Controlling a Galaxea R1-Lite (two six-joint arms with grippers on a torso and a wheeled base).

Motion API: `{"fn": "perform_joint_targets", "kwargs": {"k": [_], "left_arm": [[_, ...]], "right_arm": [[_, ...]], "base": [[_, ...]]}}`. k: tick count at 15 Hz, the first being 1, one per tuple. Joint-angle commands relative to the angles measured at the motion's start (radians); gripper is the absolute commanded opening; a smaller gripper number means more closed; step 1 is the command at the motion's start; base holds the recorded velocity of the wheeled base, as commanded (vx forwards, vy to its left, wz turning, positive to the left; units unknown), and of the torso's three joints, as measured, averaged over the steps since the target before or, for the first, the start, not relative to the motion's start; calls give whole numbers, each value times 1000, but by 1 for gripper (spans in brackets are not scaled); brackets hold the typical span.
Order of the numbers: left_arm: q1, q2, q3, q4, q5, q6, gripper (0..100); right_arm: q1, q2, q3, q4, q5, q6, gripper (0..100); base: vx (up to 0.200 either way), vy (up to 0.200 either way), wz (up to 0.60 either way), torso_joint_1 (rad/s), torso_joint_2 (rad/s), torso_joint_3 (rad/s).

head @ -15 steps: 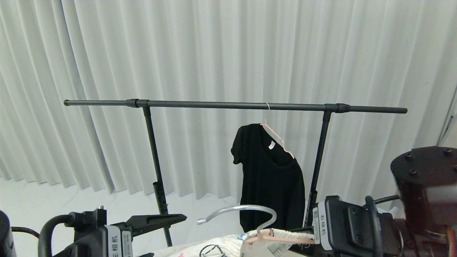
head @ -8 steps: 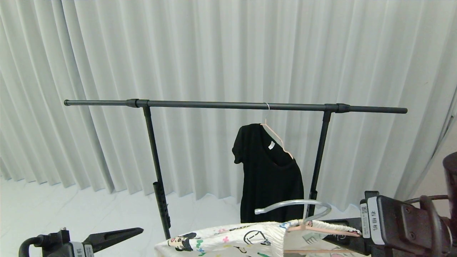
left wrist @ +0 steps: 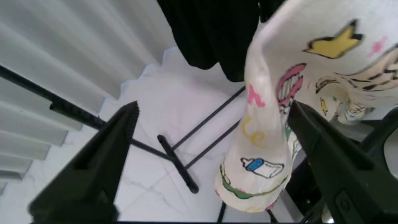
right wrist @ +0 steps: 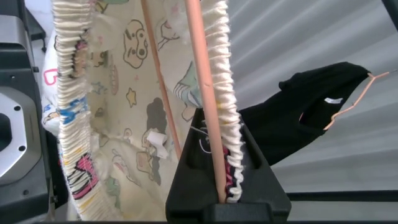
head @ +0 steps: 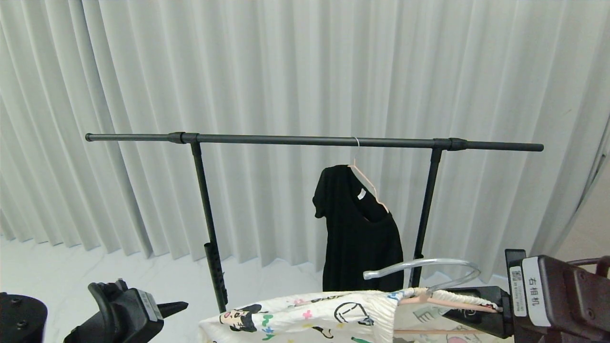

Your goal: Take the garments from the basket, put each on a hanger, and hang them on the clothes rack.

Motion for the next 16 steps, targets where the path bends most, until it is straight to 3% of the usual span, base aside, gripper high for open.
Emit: {"fn": "perform_joint_targets", "kwargs": {"k": [1,4,6,10,16], "left_arm": [[-4,34,-4,1,-1,1,0],[28,66,-4,0,5,-30,0],[111,102,-3,1,11,-68,0],[243,117,1,0,11,-70,0],[241,105,-7,0,11,-59,0]], "right_arm": [[2,-3,1,0,0,0,0],[2,-5,3,0,-1,0,0],[1,-5,6,0,-1,7,0],[-2,-20,3,-2,-7,70,0],[-18,-21,3,-29,-30,135,0]], "base": [[0,0,0,0,0,0],[0,0,0,0,0,0],[0,0,0,0,0,0],[0,0,0,0,0,0],[0,0,0,0,0,0]]}}
